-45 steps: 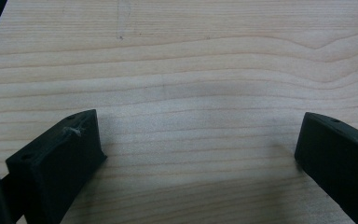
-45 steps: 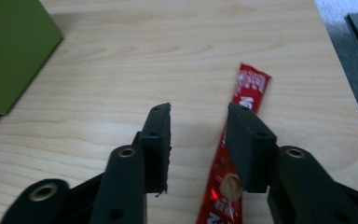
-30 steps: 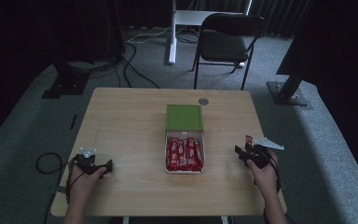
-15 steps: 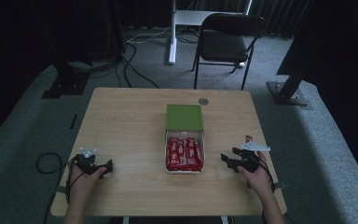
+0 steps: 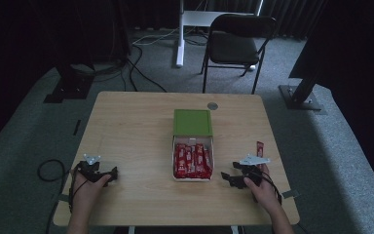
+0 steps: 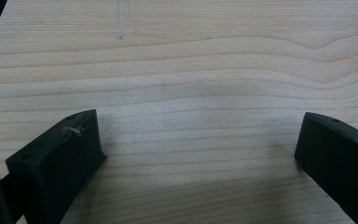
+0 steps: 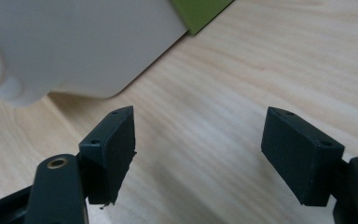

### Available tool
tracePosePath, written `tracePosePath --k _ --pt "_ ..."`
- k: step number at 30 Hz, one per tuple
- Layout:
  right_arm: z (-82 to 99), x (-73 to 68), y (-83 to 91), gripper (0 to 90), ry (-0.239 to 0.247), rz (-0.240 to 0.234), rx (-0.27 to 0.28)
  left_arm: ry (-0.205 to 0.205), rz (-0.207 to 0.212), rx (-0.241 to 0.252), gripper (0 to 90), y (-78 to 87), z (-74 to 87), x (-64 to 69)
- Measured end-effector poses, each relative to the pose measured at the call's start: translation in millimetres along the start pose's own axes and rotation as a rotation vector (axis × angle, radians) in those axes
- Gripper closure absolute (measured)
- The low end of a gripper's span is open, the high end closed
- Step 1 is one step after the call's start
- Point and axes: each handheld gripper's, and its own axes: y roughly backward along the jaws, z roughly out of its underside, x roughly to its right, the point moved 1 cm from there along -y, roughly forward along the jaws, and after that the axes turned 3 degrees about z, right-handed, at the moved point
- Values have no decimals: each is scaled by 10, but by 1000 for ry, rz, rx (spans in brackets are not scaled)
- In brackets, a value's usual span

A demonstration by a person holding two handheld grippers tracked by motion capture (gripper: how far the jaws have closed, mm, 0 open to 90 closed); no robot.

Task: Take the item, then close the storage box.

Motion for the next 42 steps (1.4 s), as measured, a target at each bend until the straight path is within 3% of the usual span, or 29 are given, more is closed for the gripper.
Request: tracePosePath --k 7,12,15,16,17,30,35,36,38,39,40,41,42 --pt "33 -91 -21 253 96 -23 -43 0 0 0 12 0 0 0" --pt "35 -123 -29 221 136 -34 -54 -1 0 0 12 1 0 1" --pt "38 -142 -34 194 178 -31 -67 0 0 0 13 1 0 1" --pt "44 -177 -45 121 222 -39 -83 -1 0 0 13 1 0 0" --pt "46 -183 -49 120 229 -43 -87 -1 0 0 13 1 0 0" --pt "42 -186 -56 104 206 -19 -90 9 -7 0 13 12 12 11" --pt "41 -186 -56 104 206 -19 -89 -9 6 -4 14 23 20 18" --pt "41 -184 -54 104 200 -12 -88 -28 21 -1 14 24 24 33" --pt "42 -183 -52 104 200 -9 -87 -28 21 -1 14 24 24 33" --pt "45 -181 -47 104 191 -4 -87 -106 38 3 14 39 24 82" --pt "45 -181 -47 104 191 -4 -87 -106 38 3 14 39 24 82" --pt "42 -177 -42 104 189 -1 -84 -145 52 -4 14 49 15 124" --pt "38 -177 -37 105 185 -2 -82 -157 63 -4 14 52 10 147"
